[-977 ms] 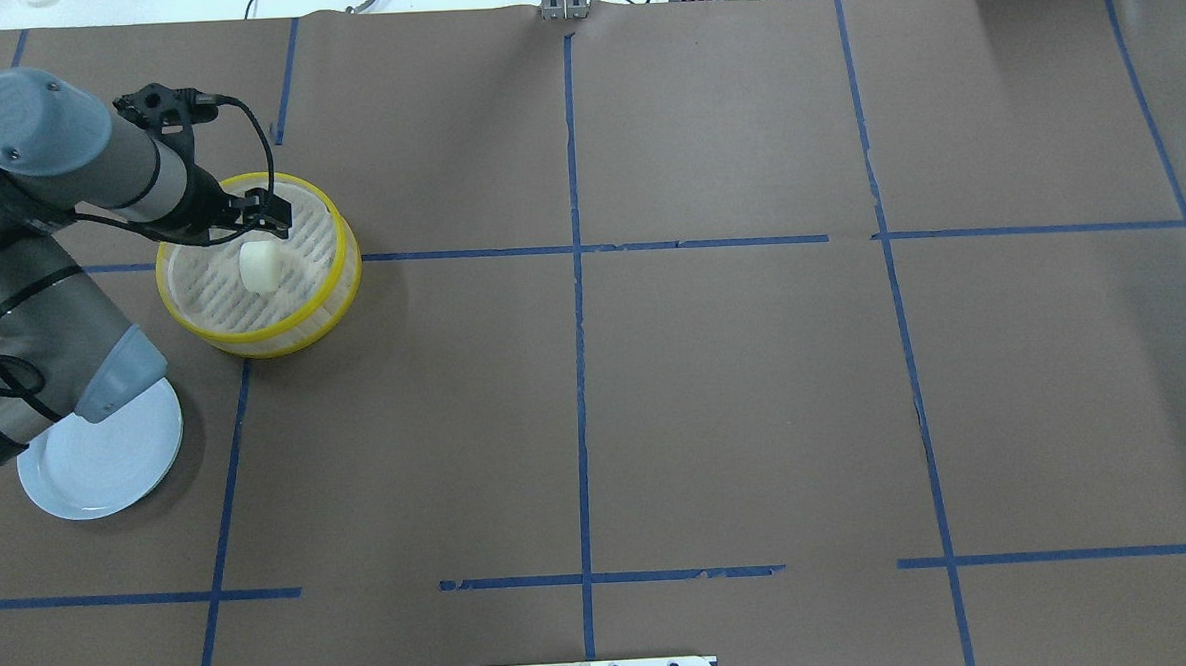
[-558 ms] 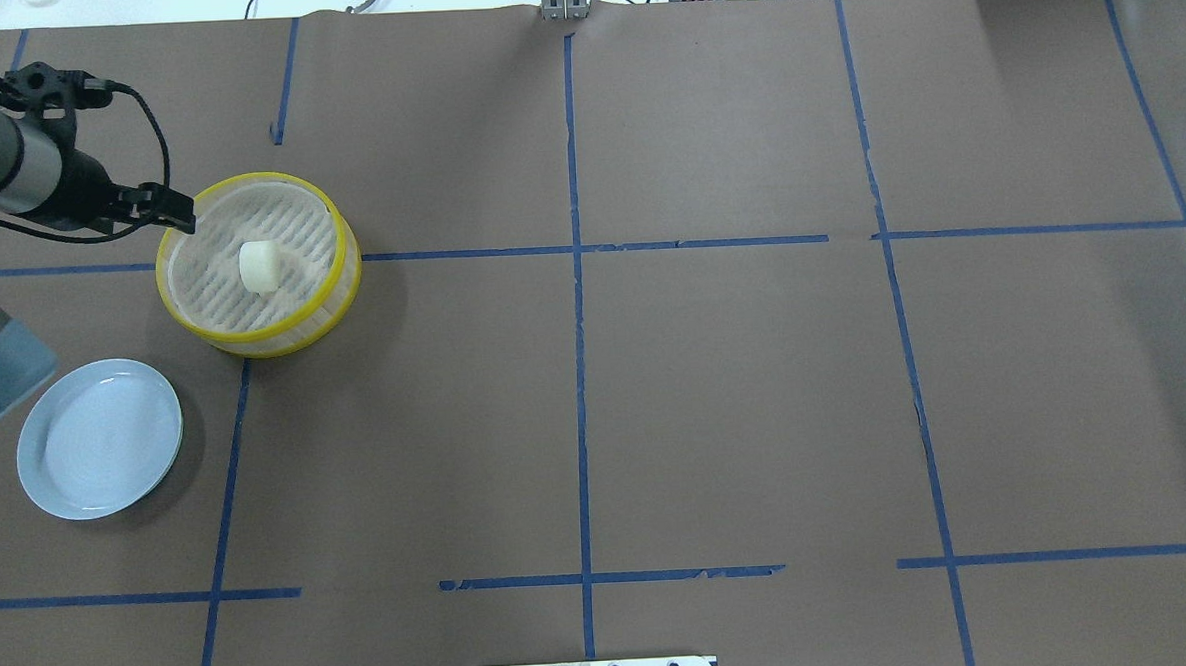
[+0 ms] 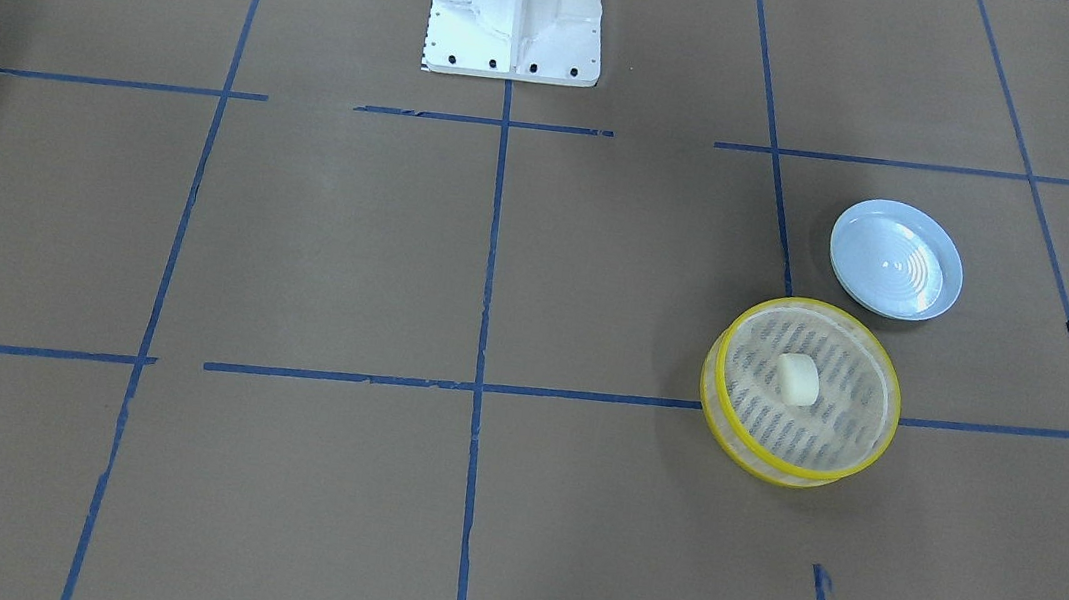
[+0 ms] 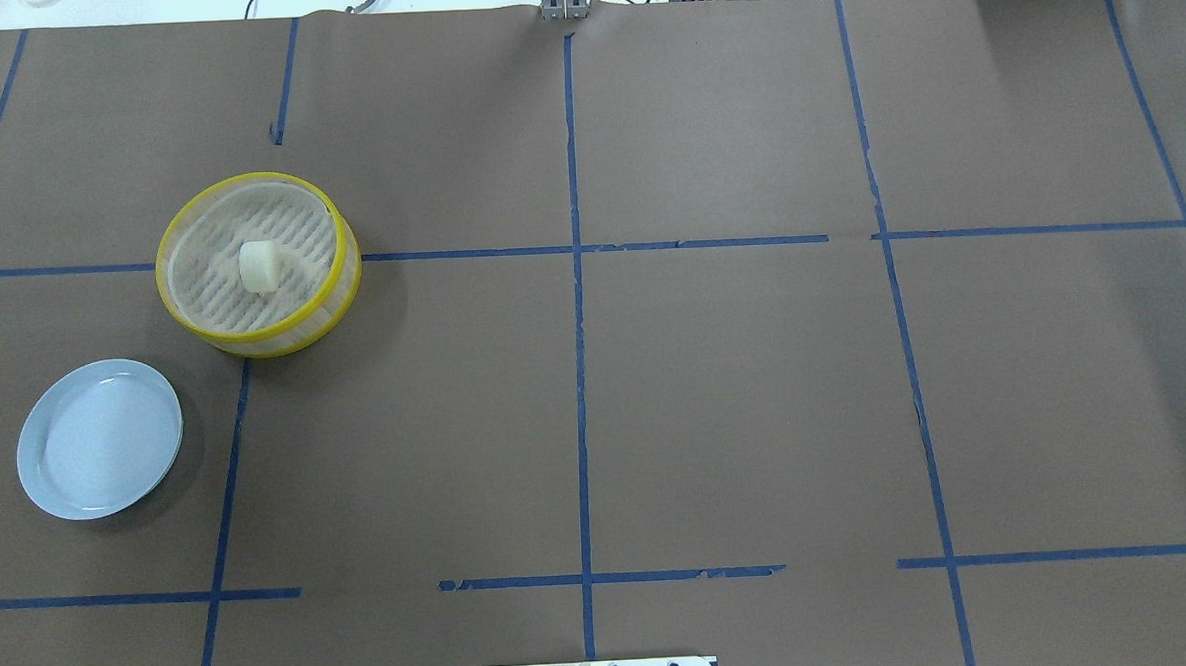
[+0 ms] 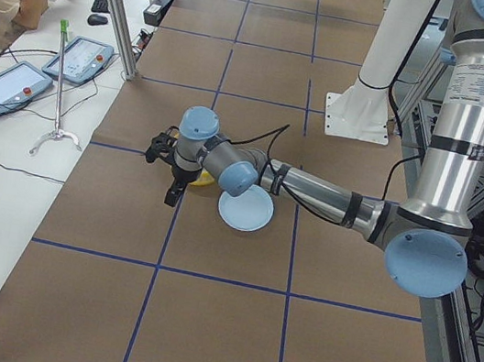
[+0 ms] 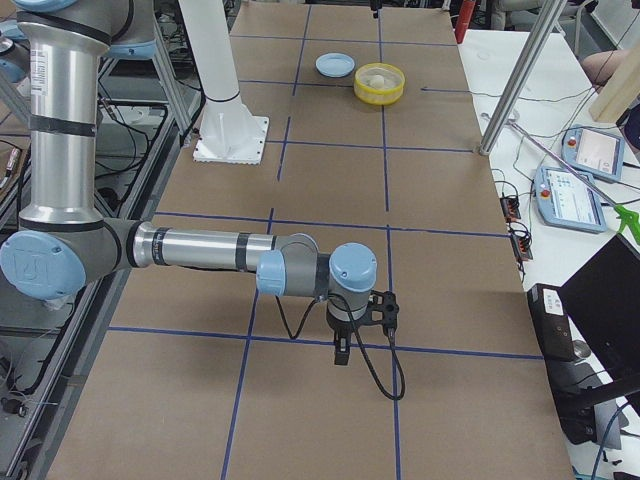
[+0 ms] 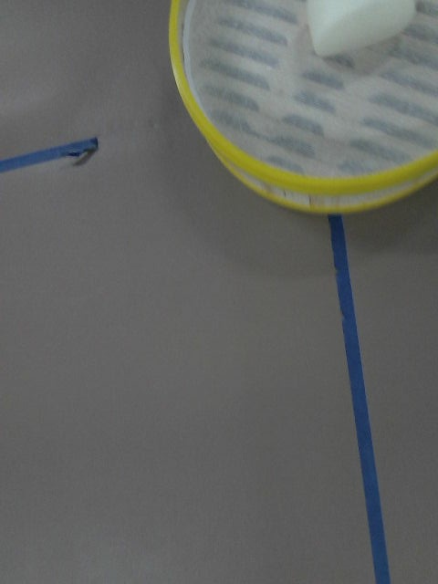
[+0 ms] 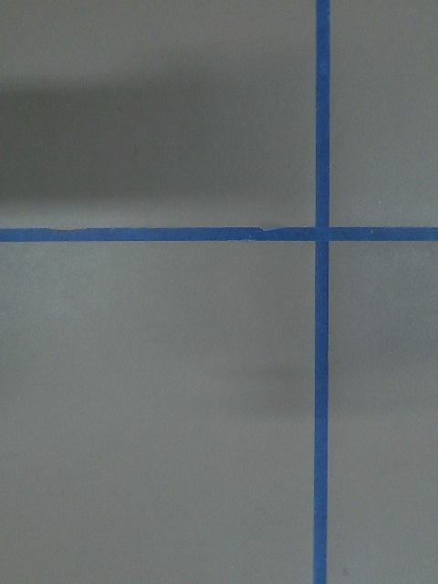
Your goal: Place bun in steamer
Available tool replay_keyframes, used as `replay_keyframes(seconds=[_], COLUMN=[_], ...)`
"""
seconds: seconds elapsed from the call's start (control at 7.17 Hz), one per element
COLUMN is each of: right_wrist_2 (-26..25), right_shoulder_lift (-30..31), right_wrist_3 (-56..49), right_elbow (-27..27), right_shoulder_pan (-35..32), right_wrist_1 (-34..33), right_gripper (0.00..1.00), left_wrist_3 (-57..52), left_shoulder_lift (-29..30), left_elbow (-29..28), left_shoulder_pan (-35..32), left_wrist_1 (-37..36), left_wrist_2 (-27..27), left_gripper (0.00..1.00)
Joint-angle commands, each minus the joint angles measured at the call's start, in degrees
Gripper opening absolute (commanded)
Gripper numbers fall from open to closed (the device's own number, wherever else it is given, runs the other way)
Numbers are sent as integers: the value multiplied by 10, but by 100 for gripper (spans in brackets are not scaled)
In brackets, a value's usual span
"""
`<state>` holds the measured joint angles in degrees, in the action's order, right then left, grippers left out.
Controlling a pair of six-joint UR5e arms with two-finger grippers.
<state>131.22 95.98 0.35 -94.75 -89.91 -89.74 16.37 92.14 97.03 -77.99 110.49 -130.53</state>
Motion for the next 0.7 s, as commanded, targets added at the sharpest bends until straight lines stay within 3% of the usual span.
replay_keyframes(seconds=[0.0,0.28,0.56], right_wrist_2=[0,0,0], right_shoulder_lift=[0,1,0], right_wrist_3=[0,0,0], right_elbow=[0,0,0], right_shoulder_pan=[0,0,0], right_wrist_1=[0,0,0], right_gripper=[100,100,100], left_wrist_3=[-124,-153,-158], left_shoulder_lift=[-6,18,10], left_elbow=[-4,-11,-13], left_shoulder_pan=[-85,-106,-110], left_wrist_1=[-88,-194,-216], left_wrist_2=[-26,-37,-46], left_gripper=[99,99,99])
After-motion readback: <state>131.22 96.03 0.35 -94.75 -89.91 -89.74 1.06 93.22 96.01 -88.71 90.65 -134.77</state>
